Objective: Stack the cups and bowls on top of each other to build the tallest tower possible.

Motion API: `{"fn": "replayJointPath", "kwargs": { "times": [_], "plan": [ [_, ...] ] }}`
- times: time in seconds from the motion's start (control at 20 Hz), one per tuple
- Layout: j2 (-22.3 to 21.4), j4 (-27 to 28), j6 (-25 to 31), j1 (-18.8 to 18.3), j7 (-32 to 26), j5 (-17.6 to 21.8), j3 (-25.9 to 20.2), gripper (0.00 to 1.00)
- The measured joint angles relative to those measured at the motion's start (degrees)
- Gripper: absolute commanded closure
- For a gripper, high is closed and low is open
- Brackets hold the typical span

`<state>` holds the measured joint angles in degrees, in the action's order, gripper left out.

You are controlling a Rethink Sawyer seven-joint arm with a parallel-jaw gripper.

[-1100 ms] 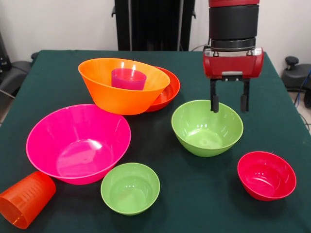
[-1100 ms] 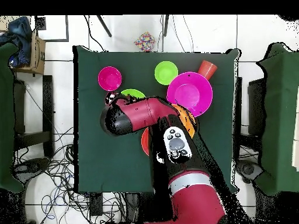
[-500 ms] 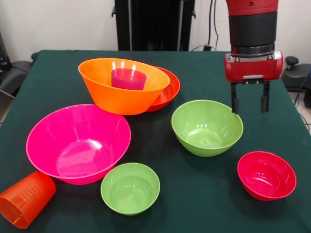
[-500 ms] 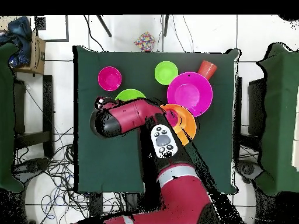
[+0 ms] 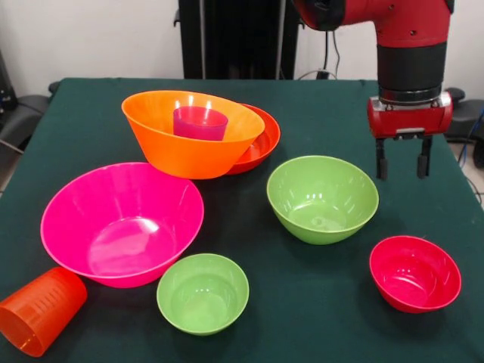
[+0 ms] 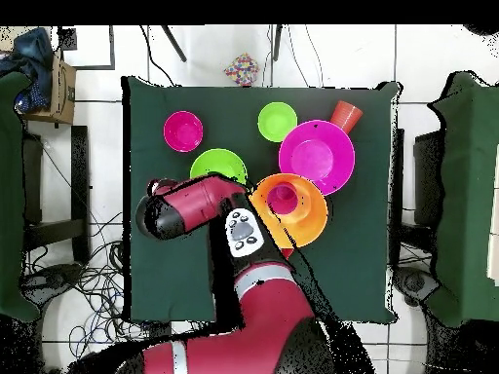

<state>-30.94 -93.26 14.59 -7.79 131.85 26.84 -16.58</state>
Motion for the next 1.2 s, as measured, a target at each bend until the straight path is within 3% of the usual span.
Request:
{"fn": "replayJointPath", "kwargs": {
  "times": [0.5,1.2],
  "plan": [
    [1.4,0.0,0.0,1.8,0.0,0.6,1.7,0.0],
    [-7.1,-1.4,0.0,-3.1,0.0,-0.4,0.3,0.0]
  ]
}}
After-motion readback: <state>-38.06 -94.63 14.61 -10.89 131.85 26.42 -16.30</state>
